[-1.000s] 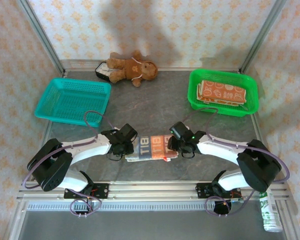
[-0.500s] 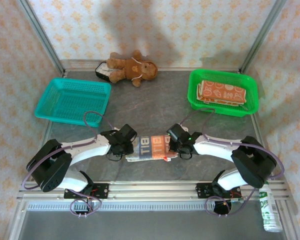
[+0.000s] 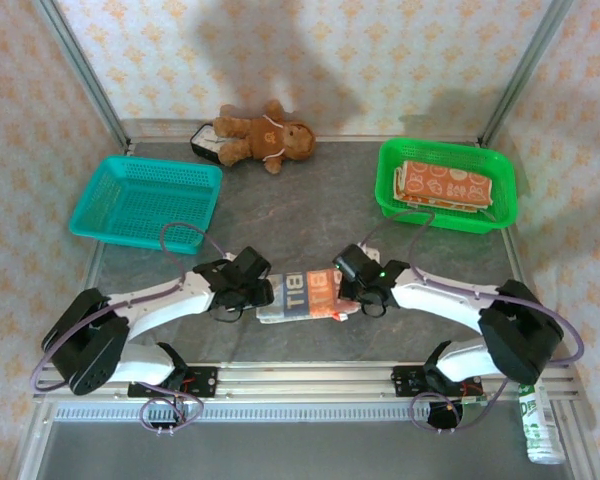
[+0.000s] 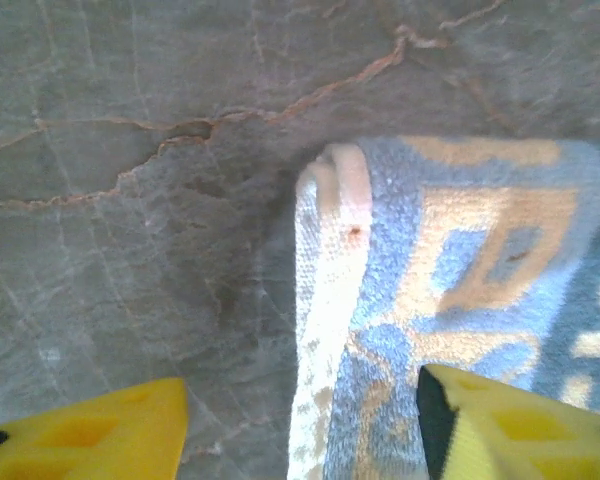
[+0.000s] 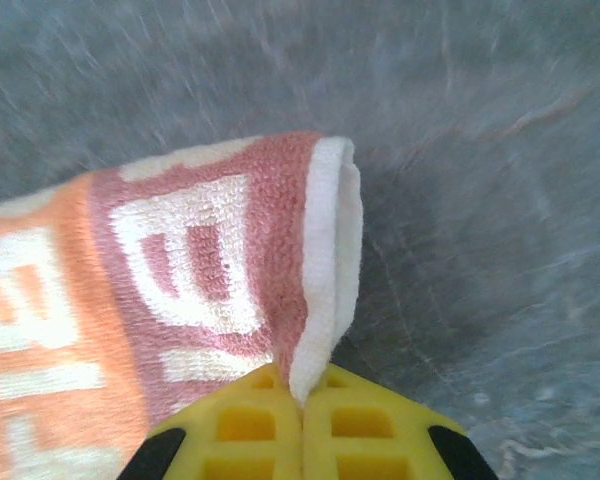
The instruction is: Fold and stack the towels
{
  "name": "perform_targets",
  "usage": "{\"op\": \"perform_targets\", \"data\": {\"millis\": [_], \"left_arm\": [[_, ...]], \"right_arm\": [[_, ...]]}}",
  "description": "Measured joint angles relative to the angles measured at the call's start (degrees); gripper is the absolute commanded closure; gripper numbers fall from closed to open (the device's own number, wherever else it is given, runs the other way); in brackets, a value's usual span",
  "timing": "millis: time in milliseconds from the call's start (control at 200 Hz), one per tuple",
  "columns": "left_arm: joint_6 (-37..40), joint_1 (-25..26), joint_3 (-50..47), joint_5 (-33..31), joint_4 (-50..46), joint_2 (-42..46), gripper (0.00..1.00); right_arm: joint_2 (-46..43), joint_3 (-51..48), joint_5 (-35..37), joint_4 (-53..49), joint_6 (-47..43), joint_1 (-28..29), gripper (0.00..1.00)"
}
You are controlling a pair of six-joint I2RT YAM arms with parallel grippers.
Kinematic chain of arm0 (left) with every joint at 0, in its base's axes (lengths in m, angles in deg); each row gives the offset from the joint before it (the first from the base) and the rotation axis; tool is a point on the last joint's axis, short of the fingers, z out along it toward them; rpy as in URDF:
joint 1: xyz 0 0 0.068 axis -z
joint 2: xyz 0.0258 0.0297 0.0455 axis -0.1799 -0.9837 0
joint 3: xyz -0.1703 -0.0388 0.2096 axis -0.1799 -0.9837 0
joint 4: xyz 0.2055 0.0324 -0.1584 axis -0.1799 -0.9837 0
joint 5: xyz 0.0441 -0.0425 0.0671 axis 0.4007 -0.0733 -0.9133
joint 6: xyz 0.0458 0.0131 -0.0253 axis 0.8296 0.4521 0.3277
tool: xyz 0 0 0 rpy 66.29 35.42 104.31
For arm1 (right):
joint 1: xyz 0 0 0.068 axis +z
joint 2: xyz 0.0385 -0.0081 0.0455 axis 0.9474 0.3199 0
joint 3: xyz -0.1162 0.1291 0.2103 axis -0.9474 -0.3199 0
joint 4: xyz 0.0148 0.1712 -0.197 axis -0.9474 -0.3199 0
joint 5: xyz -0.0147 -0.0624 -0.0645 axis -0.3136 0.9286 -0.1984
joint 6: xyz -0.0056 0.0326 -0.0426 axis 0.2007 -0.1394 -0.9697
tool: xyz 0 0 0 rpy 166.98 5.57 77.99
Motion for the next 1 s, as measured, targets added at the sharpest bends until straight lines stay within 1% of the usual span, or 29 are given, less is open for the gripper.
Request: {"op": "perform_targets", "data": {"millis": [20, 65, 150, 300, 410, 666, 1001], "left_arm": [[0.57, -0.17, 0.26, -0.09, -0.26, 0.66, 0.20], [0.20, -0.61, 0.98, -0.37, -0.68, 2.14, 0.10], [0.90, -1.31, 2.27, -1.01, -1.60, 4.76, 0.00], [1.14, -2.19, 3.74, -1.99, -3.30, 8.13, 0.00], [1.31, -2.91, 3.85, -2.47, -4.20, 9.79, 0.00], [1.40, -3.85, 3.85, -2.49, -4.72, 11.15, 0.00], [1.40, -4.22, 3.82, -2.51, -5.31, 12.85, 0.00]], "right_arm": [[-0.17, 1.33, 0.72, -1.20, -0.50, -0.04, 1.00], [-0.39, 4.31, 2.03, -3.41, -1.31, -0.28, 1.00], [-0.39, 9.70, 3.96, -6.91, -2.82, -1.22, 1.00], [0.22, 17.55, 6.47, -11.89, -5.88, -4.92, 1.00], [3.34, 23.76, 8.37, -14.84, -8.52, -7.67, 1.00], [16.70, 41.48, 10.75, -19.12, -14.36, -13.27, 1.00], [35.30, 67.49, 10.95, -25.27, -16.52, -20.72, 1.00]]}}
